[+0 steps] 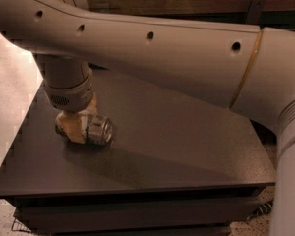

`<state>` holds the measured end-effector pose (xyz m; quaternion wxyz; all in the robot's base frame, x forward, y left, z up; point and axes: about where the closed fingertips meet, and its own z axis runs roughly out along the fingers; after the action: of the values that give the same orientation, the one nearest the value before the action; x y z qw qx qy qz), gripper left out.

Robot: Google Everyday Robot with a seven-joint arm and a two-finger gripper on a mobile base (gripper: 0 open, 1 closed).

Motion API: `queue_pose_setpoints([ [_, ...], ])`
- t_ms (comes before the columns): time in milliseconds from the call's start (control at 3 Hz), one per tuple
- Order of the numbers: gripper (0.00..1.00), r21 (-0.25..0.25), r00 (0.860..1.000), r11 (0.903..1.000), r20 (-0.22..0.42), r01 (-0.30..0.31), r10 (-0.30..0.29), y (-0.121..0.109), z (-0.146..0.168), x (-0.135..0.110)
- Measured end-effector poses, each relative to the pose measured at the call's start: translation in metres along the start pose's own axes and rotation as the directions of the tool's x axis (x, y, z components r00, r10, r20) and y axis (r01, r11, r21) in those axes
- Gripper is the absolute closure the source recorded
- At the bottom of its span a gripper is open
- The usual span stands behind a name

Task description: Place 7up can upright

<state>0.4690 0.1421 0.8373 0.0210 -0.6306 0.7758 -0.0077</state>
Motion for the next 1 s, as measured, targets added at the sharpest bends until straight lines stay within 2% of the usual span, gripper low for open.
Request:
queue_pose_setpoints([
  [333, 1.00, 0.002, 1.000, 1.0000, 0.007, 0.002, -0.002, -0.001, -0.002, 0.000],
  [667, 1.00, 0.011, 0.998, 0.9996, 0.060, 0.025, -0.026, -0.013, -0.022, 0.002],
  [1000, 1.00, 0.043, 0.984, 0.9983, 0.171, 0.039, -0.046, -0.036, -0.054, 0.006],
])
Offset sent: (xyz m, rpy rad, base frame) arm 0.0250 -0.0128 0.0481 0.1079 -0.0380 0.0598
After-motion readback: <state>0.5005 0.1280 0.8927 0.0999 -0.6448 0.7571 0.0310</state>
